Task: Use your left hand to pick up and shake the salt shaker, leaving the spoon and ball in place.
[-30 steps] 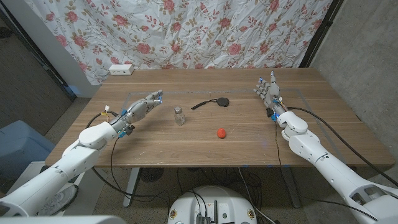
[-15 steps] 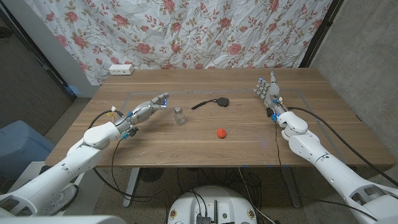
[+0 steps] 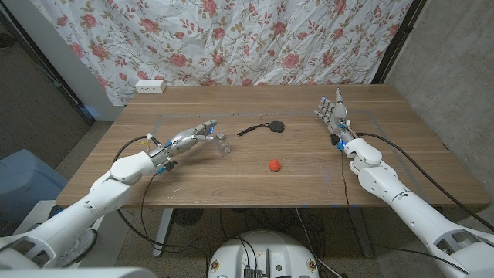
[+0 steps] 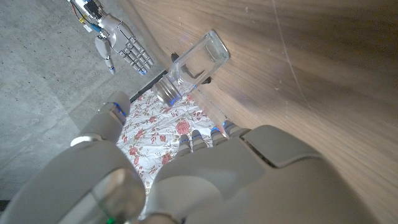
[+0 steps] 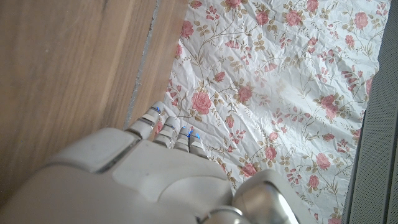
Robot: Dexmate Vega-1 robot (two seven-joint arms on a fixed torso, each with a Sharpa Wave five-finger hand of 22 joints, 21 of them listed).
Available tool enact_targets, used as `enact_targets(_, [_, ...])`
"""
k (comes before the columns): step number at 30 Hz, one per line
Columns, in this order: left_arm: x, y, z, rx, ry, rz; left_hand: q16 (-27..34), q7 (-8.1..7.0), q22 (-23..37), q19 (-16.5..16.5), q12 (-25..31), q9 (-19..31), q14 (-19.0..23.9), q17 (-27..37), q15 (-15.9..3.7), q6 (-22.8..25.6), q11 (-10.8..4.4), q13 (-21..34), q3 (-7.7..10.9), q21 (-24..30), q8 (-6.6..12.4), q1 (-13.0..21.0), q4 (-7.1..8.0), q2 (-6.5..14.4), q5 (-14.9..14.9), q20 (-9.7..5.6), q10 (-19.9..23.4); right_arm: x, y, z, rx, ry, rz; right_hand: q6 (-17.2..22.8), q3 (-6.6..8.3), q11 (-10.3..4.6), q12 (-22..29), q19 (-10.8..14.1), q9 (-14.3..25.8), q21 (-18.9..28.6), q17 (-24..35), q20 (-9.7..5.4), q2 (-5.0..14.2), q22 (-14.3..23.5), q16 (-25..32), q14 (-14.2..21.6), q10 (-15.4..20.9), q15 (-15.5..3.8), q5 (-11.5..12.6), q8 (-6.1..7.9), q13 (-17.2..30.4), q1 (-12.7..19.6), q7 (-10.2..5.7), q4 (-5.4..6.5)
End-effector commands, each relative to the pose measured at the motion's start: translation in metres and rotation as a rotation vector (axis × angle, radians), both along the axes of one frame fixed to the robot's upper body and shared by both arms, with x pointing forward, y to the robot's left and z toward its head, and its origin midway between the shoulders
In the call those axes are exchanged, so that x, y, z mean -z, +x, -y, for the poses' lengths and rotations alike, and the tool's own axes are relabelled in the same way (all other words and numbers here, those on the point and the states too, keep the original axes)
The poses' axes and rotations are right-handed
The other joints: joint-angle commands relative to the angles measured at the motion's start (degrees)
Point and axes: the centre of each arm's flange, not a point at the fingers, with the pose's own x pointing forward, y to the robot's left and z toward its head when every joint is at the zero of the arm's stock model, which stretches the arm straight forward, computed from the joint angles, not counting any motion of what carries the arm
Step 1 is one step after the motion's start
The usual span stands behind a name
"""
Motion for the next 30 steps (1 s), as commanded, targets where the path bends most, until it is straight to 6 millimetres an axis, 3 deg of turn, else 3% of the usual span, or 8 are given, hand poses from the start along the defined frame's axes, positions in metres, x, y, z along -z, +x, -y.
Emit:
enact_targets(1, [0.006,0.006,0.009,-0.016,0.033,0.006,0.47,0.23,0.09,-2.14,0.68,0.2,-1.07,0.32,-0.99,0.76,-0.21,0.3,0.42,0.29,0.57,1.02,-0.04,0.01,0.26,0.55,1.05,0.0,0.0,0.0,0.0,0.0,0.0,-0.07,-0.28,0.01,0.28,0.38,0.16,0.51,0.22,0.11,5.59,0.29,0.31,-0.32,-0.6,-1.94,0.34,0.21,0.32,-0.13,0.43,0.25])
enact_targets(14, [0.009,0.016,0.017,-0.022,0.044,0.006,0.32,0.46,0.14,-3.6,1.0,0.23,-2.13,0.37,1.78,2.48,-0.28,0.33,0.53,0.26,1.15,2.16,0.0,-0.74,0.13,1.99,2.52,0.0,0.0,0.0,0.0,0.0,0.0,-0.03,-0.3,0.05,0.28,0.36,0.17,0.51,0.28,0.13,5.6,0.29,0.32,-0.29,-0.58,-1.94,0.34,0.22,0.37,-0.13,0.37,0.25])
enact_targets(30, [0.006,0.029,0.015,-0.026,0.084,0.002,0.69,0.84,0.16,-3.56,1.62,0.24,-1.78,0.39,1.42,5.0,-0.56,0.39,0.58,0.59,1.92,3.23,0.03,-1.4,0.05,2.49,5.18,0.0,0.0,0.0,0.0,0.0,0.0,-0.01,-0.32,0.01,0.27,0.35,0.17,0.52,0.36,0.2,5.6,0.29,0.28,-0.4,-0.57,-1.97,0.34,0.23,0.44,-0.14,0.47,0.25])
